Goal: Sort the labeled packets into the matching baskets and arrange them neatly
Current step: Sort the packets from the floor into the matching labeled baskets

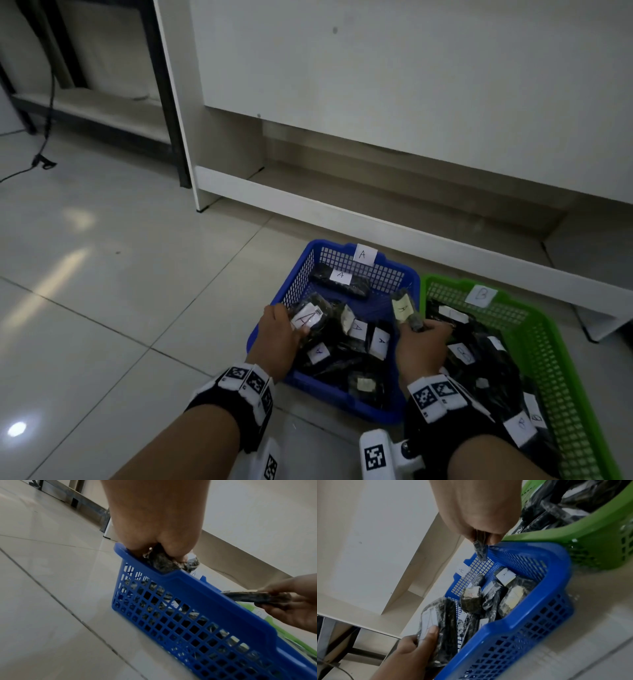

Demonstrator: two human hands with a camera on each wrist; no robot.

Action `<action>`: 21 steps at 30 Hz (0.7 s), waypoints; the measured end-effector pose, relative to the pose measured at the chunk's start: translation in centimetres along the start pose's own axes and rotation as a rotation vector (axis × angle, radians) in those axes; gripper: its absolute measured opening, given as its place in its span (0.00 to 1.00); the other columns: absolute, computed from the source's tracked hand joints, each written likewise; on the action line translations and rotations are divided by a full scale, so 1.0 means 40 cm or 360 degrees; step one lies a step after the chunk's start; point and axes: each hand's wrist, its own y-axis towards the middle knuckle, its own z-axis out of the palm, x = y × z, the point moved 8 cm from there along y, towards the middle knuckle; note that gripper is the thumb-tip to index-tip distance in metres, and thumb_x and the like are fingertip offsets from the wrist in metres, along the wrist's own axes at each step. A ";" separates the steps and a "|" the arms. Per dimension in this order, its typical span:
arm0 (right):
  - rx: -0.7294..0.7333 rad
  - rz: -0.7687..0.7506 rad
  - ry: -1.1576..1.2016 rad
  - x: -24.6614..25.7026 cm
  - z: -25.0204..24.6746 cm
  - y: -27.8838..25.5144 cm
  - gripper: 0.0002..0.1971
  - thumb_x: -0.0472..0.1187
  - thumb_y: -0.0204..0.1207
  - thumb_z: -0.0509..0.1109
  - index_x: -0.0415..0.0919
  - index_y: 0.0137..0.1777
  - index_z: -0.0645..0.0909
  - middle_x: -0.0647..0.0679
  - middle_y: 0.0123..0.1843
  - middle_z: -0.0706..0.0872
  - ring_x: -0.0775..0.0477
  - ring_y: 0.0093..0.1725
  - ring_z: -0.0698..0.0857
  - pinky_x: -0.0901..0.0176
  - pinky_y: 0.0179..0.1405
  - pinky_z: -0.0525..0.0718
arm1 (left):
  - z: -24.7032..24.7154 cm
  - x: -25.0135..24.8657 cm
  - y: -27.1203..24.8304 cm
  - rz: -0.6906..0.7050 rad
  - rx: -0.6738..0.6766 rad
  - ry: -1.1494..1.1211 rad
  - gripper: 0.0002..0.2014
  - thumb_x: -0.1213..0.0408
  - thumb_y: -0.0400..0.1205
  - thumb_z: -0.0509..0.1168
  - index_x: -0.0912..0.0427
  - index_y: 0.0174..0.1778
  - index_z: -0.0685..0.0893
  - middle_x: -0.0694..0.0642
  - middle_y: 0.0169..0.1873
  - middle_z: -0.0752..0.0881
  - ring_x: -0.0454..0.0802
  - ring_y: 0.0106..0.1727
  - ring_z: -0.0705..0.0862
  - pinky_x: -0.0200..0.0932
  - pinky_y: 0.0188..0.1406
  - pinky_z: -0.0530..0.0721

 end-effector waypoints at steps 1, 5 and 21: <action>0.0005 -0.0052 -0.0020 0.004 0.009 0.002 0.13 0.34 0.75 0.71 0.36 0.53 0.70 0.36 0.51 0.78 0.35 0.46 0.80 0.44 0.43 0.79 | 0.002 0.002 -0.001 -0.0032 0.0049 0.0009 0.16 0.57 0.82 0.64 0.65 0.55 0.69 0.60 0.56 0.71 0.55 0.53 0.74 0.41 0.48 0.72; 0.0122 -0.0359 -0.0275 0.027 0.050 -0.004 0.14 0.32 0.76 0.69 0.40 0.59 0.74 0.38 0.63 0.69 0.37 0.51 0.78 0.51 0.52 0.79 | -0.003 0.023 -0.004 -0.0170 0.0164 0.0210 0.19 0.46 0.79 0.65 0.57 0.51 0.68 0.57 0.55 0.75 0.57 0.52 0.79 0.46 0.43 0.74; 0.0822 -0.0883 -0.2202 -0.063 0.103 -0.062 0.34 0.63 0.81 0.51 0.49 0.83 0.50 0.41 0.85 0.45 0.34 0.83 0.37 0.31 0.77 0.37 | -0.005 -0.023 -0.011 0.0226 0.0288 0.0742 0.25 0.39 0.80 0.57 0.53 0.65 0.77 0.53 0.60 0.76 0.52 0.61 0.75 0.45 0.56 0.74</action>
